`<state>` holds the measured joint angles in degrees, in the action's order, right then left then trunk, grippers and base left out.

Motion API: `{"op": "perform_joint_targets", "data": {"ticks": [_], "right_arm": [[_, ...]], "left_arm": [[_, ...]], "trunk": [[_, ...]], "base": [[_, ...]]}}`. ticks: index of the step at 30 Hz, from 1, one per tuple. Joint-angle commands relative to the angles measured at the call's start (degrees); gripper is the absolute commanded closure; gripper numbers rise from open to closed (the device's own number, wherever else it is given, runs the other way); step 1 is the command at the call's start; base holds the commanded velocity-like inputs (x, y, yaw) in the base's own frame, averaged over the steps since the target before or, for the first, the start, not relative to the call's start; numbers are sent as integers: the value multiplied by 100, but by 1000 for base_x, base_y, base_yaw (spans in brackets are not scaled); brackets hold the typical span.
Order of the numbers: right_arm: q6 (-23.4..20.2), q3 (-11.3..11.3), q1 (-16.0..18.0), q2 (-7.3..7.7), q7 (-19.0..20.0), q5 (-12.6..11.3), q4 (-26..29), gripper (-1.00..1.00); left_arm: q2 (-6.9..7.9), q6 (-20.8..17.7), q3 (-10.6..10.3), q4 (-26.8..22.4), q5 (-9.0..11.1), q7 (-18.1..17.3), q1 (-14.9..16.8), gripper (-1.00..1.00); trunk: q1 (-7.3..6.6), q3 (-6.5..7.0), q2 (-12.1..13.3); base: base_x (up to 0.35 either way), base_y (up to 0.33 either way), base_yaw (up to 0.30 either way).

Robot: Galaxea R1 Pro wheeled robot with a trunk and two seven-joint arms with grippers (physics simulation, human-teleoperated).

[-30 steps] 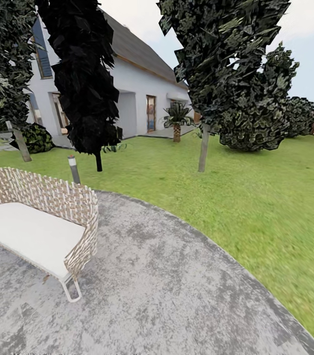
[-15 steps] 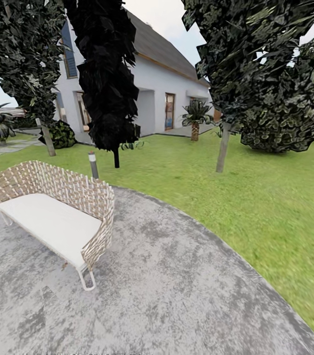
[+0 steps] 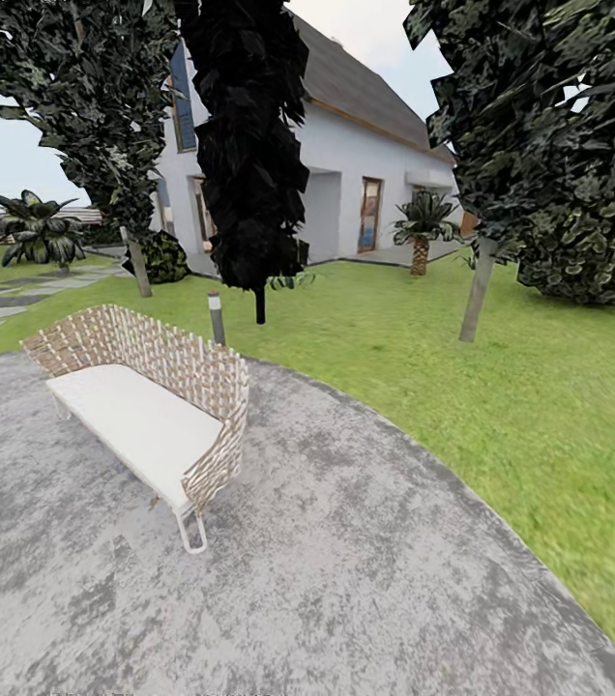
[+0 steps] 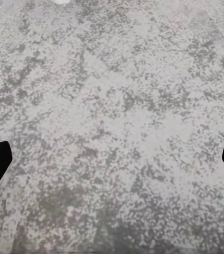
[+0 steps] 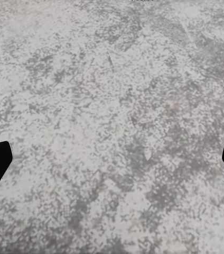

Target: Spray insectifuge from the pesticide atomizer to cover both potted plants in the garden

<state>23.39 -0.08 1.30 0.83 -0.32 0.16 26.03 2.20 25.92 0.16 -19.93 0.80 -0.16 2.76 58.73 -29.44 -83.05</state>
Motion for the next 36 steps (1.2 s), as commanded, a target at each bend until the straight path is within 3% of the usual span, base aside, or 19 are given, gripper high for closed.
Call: {"op": "perform_joint_targets", "data": {"ticks": [1, 36], "right_arm": [[17, -1, 2, 2, -3, 2, -2, -100], [13, -1, 2, 3, 12, 2, 42, -100]], "left_arm": [[0, 18, 1, 6, 8, -2, 5, -100], [0, 12, 2, 7, 6, -2, 5, -100]], "trunk": [[0, -8, -3], [0, -169, -3]], "base": [[0, -1, 263], [0, 0, 244]]}}
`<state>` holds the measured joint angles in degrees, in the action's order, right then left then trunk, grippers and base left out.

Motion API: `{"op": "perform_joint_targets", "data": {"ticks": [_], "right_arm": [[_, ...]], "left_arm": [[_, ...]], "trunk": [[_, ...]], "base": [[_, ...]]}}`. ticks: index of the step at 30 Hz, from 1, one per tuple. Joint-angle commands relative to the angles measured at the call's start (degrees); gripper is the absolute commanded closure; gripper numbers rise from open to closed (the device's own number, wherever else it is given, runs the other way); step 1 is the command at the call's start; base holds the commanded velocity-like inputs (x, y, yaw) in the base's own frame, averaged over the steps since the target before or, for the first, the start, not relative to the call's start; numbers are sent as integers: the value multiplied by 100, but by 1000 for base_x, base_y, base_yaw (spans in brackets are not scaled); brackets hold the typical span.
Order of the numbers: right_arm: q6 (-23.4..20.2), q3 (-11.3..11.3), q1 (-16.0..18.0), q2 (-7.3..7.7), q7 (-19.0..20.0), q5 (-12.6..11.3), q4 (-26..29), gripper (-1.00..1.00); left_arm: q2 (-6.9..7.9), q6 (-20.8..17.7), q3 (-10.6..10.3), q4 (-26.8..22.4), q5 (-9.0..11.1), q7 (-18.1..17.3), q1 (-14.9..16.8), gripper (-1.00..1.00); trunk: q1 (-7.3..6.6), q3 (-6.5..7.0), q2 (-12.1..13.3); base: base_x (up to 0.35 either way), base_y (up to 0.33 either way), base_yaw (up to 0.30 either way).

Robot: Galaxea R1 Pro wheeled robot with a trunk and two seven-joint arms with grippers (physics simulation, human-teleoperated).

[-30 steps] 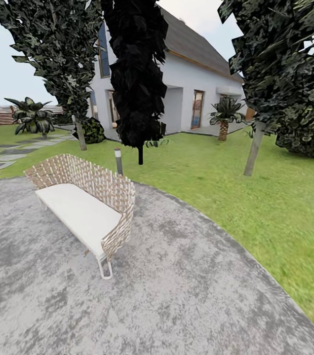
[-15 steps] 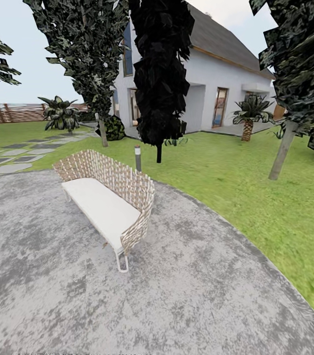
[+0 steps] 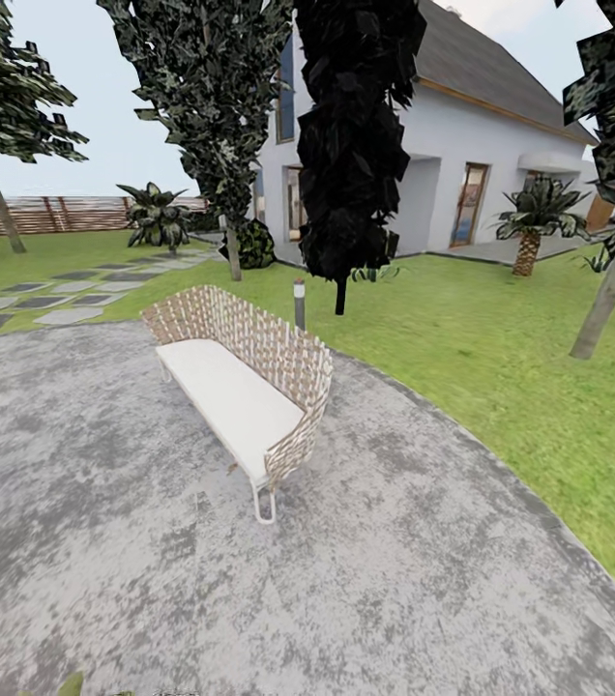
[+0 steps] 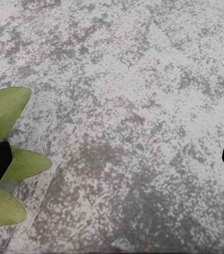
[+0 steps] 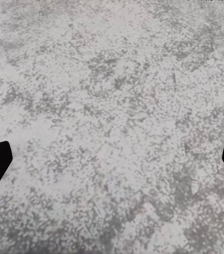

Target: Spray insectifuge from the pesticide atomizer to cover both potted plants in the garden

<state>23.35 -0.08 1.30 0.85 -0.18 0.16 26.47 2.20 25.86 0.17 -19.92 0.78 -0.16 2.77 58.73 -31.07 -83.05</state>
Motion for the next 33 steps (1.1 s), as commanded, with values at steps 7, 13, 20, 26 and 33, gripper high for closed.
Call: {"op": "perform_joint_targets", "data": {"ticks": [7, 13, 20, 26, 33], "right_arm": [[19, -1, 2, 2, 0, 2, 3, -100], [12, 7, 2, 9, 8, 2, -8, -100], [17, 7, 2, 12, 8, -2, -11, -100], [20, 8, 2, 12, 1, -7, -11, -100], [22, 8, 2, 12, 1, -7, -13, -100]], "left_arm": [[0, 17, 1, 5, 7, -2, 4, -100], [0, 20, 1, 6, 4, -2, 4, -100], [0, 21, 1, 6, 9, -2, 4, -100], [0, 24, -2, 6, 9, -2, 4, -100], [0, 24, -3, 6, 2, -2, 4, -100]], "trunk": [[-1, -51, -3], [-1, -57, -3], [-1, -58, -3], [-1, -58, -3], [-1, -58, -3]], "base": [[0, 0, 211], [160, -86, 0], [241, -163, -235], [248, -166, -265], [274, -173, -267]]}}
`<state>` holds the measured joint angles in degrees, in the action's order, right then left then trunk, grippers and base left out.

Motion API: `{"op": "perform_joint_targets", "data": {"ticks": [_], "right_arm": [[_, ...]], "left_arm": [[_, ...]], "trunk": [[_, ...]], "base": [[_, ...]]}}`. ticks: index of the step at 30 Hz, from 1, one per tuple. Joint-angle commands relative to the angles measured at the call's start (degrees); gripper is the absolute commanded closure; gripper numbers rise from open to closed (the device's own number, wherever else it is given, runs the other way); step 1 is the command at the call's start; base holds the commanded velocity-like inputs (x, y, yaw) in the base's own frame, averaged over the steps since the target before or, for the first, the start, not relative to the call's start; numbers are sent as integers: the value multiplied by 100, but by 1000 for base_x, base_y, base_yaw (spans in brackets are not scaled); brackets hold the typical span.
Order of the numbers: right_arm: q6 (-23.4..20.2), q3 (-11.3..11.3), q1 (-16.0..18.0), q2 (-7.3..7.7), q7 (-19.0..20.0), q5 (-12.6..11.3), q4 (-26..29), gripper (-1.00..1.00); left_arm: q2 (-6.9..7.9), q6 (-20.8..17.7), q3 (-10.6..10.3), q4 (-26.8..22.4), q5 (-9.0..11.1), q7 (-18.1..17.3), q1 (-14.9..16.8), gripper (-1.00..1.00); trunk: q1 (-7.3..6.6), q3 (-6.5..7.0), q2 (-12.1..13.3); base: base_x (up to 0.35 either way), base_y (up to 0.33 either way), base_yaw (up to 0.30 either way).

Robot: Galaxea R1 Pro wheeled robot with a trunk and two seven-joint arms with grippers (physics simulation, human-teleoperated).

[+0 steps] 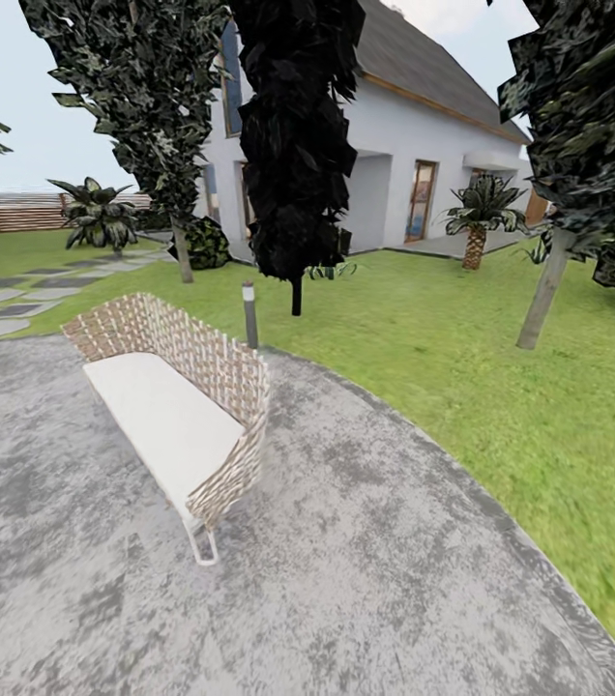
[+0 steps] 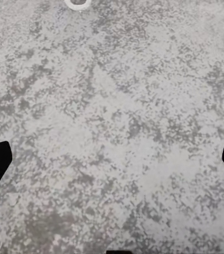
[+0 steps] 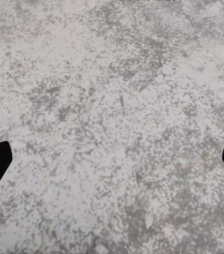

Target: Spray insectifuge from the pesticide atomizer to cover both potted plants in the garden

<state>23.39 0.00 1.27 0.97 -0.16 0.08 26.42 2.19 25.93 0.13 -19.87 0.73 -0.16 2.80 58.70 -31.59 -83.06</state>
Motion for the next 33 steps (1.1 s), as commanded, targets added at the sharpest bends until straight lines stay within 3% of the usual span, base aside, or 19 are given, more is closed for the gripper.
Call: {"op": "perform_joint_targets", "data": {"ticks": [1, 11, 33], "right_arm": [[22, 0, 5, 0, -5, -1, -10, -100], [34, 7, 5, 0, -9, -8, -14, -100], [34, 8, 5, 0, -10, 1, -23, -100]], "left_arm": [[1, 15, 3, 1, 7, -2, 1, -100], [1, 14, 3, 1, 6, -2, 1, -100], [9, 10, 4, 1, 6, -2, 1, -100]], "trunk": [[3, -5, -2], [3, -5, -2], [3, -5, -2]], "base": [[278, -186, -267], [284, -188, -254], [292, -190, -44]]}}
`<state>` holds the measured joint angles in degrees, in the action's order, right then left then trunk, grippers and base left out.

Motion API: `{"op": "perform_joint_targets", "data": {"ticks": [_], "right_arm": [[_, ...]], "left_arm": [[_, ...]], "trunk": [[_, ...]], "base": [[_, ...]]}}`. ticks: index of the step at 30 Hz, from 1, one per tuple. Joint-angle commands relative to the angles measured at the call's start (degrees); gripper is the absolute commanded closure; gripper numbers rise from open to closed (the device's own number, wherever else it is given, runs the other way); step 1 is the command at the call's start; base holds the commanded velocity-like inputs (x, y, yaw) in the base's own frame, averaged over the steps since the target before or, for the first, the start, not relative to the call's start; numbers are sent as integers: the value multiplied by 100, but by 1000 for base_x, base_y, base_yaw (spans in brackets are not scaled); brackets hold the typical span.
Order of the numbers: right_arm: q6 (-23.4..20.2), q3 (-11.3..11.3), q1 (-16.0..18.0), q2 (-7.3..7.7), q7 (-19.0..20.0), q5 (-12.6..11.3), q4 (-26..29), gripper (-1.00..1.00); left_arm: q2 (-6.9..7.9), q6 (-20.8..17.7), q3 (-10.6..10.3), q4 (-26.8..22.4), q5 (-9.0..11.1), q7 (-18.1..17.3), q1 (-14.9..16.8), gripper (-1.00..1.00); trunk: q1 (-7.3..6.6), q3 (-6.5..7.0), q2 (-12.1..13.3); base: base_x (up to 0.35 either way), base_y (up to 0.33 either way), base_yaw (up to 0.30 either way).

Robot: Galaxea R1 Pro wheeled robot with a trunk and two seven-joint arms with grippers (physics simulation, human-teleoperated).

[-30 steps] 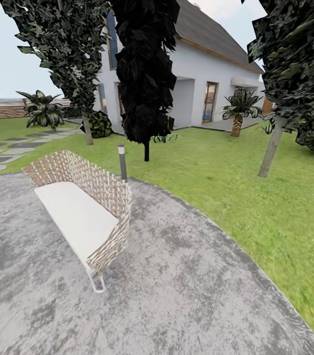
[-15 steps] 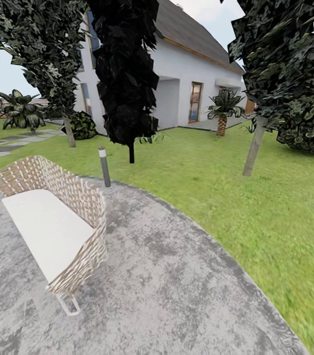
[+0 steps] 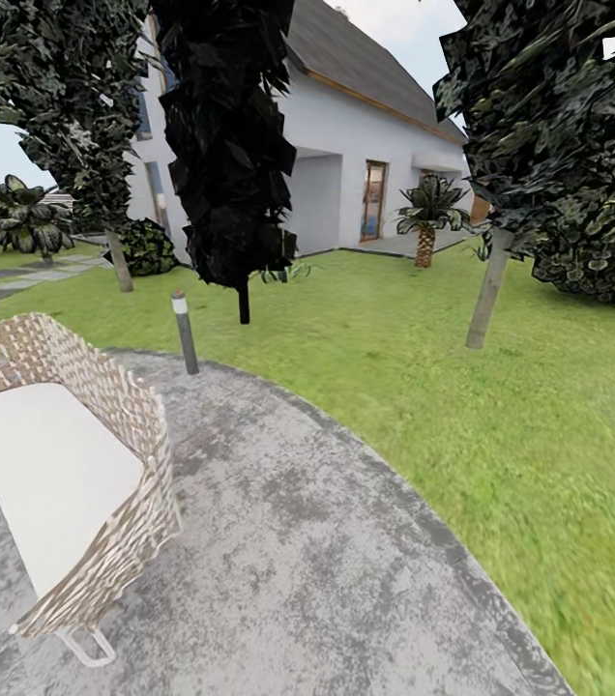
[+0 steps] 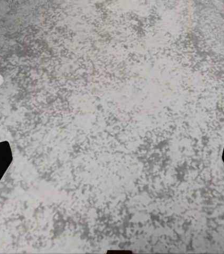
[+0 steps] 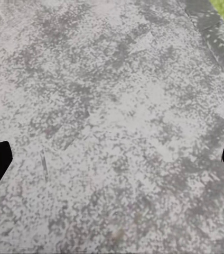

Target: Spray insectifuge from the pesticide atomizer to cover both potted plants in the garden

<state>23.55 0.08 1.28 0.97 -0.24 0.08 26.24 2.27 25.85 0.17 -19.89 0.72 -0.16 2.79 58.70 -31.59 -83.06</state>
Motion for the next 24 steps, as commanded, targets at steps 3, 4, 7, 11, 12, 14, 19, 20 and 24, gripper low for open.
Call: {"op": "perform_joint_targets", "data": {"ticks": [3, 4, 7, 11, 12, 14, 19, 20, 24], "right_arm": [[18, 0, 4, 0, -2, 1, -7, -100], [18, 0, 4, 0, -2, 1, -7, -100], [18, -1, 4, 0, -2, 1, -6, -100], [18, 0, 4, 0, -2, 1, -5, -100], [18, -1, 4, 0, -2, 1, -5, -100], [18, 0, 4, 0, -2, 1, -5, -100], [18, 0, 4, 0, -2, 1, -5, -100], [18, -1, 4, 0, -2, 1, -5, -100], [18, -7, 4, 0, -2, 1, -5, -100]], "left_arm": [[1, 19, 1, 2, 7, -2, 2, -100], [1, 20, 1, 2, 7, -2, 2, -100], [1, 22, 1, 2, 7, -2, 2, -100], [1, 22, 1, 2, 7, -2, 2, -100], [1, 23, 1, 2, 7, -2, 2, -100], [1, 24, 1, 2, 7, -2, 2, -100], [1, 25, 0, 2, 7, -2, 2, -100], [1, 25, 0, 2, 7, -2, 2, -100], [1, 24, 1, 2, 7, -2, 2, -100]], "trunk": [[3, -5, -2], [3, -5, -2], [3, -5, -2], [3, -5, -2], [3, -5, -2], [3, -5, -2], [3, -5, -2], [3, -5, -2], [3, 1, -2]], "base": [[317, -126, -62], [318, -122, -30], [320, -117, -13], [325, -83, -3], [332, -29, -1], [335, -12, 0], [336, -4, 0], [336, -1, 0], [337, 0, 0]]}}
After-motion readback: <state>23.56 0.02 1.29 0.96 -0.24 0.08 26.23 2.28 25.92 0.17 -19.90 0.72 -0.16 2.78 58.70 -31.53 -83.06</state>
